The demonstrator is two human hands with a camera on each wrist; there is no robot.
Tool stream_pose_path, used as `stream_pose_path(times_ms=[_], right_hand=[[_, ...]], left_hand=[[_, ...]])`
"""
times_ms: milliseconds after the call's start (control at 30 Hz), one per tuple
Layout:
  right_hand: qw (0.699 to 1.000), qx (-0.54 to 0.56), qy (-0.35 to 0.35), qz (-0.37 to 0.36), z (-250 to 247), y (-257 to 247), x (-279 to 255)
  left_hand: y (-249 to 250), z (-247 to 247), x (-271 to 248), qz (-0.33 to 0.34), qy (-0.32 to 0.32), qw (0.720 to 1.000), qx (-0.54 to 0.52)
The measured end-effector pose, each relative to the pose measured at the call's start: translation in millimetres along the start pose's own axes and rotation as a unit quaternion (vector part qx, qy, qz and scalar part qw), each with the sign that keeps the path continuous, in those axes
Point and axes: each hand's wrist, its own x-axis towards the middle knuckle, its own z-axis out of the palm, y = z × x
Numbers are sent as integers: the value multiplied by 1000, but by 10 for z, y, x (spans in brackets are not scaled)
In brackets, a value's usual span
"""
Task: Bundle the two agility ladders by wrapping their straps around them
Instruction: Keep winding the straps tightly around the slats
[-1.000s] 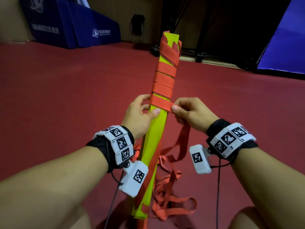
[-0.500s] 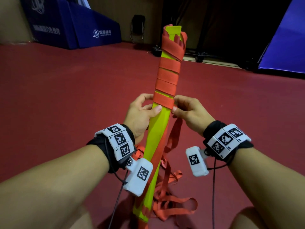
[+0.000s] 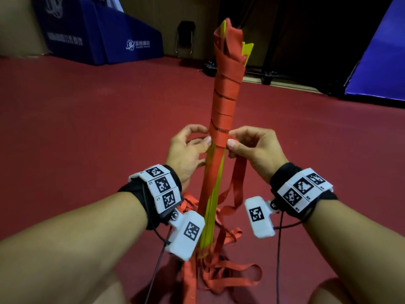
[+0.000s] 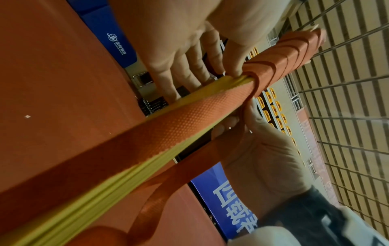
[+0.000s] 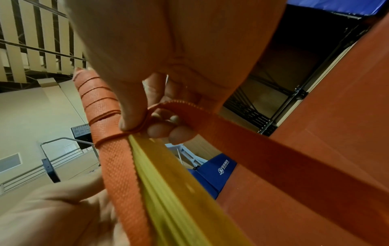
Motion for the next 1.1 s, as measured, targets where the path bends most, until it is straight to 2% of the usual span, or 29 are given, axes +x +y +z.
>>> stream_pose_path(times_ms=[267,400,500,633,833,967,1100], right_hand=[[1000,28,-11,4,24,25,3],[1000,-6,-16,-1,57,12,7],[1000,-17,-7,6,58,-5,8],[1000,-24,-3,7,3,-1,19],[999,-16,-41,-2,-106,-4,17],[998,-53,-23,8,-120,4,46],[996,-77,-40,23,-106,41,55]], left_hand=[[33,83,-50,0,-39,999,16],[-22,127,-89,32,-45,993,105],[-81,117,-74,46,-35,990,131],[-123,118,-44,26,-23,995,98],[-122,74,34,27,-10,999,42],[-81,56,41,38,18,999,19],[-94,15,52,38,23,999,6]])
